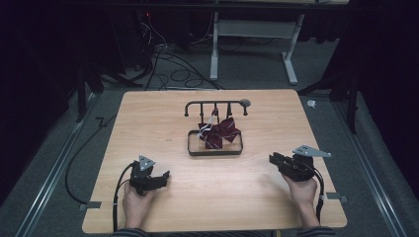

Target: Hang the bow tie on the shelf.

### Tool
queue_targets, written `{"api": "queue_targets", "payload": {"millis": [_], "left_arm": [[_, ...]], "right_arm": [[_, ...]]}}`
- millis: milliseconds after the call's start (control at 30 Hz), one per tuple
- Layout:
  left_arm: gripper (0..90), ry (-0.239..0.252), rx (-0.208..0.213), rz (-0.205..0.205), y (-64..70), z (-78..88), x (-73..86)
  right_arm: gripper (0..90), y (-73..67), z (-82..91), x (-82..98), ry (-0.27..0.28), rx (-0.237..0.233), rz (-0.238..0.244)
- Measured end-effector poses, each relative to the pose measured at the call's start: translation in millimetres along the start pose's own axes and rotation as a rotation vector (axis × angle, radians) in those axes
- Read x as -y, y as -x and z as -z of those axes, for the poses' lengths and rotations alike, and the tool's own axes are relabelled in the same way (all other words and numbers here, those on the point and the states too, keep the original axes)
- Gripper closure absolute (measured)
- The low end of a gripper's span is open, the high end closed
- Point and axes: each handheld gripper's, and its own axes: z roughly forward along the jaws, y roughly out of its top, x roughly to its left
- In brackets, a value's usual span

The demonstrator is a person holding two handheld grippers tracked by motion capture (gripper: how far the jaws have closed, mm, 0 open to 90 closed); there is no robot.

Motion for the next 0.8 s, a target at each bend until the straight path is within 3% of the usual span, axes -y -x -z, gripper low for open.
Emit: {"api": "queue_targets", "payload": {"millis": [200, 467, 633, 800], "left_arm": [[19.9, 0.000, 0.001, 0.000, 0.0, 0.0, 0.0], [19.9, -0.002, -0.002, -0.001, 0.1, 0.1, 0.0], [19.8, -0.002, -0.002, -0.001, 0.1, 0.1, -0.1], [19.9, -0.003, -0.002, -0.002, 0.1, 0.2, -0.1]], "right_arm": [[73.6, -5.1, -17.7, 8.5, -0.049, -0.002, 0.020], [73.1, -11.1, -31.2, 14.4, -0.101, 0.037, 0.054], [72.4, -9.3, -36.4, 19.0, -0.112, 0.035, 0.047], [71.6, -8.9, -39.9, 21.3, -0.119, 0.064, 0.060]]}}
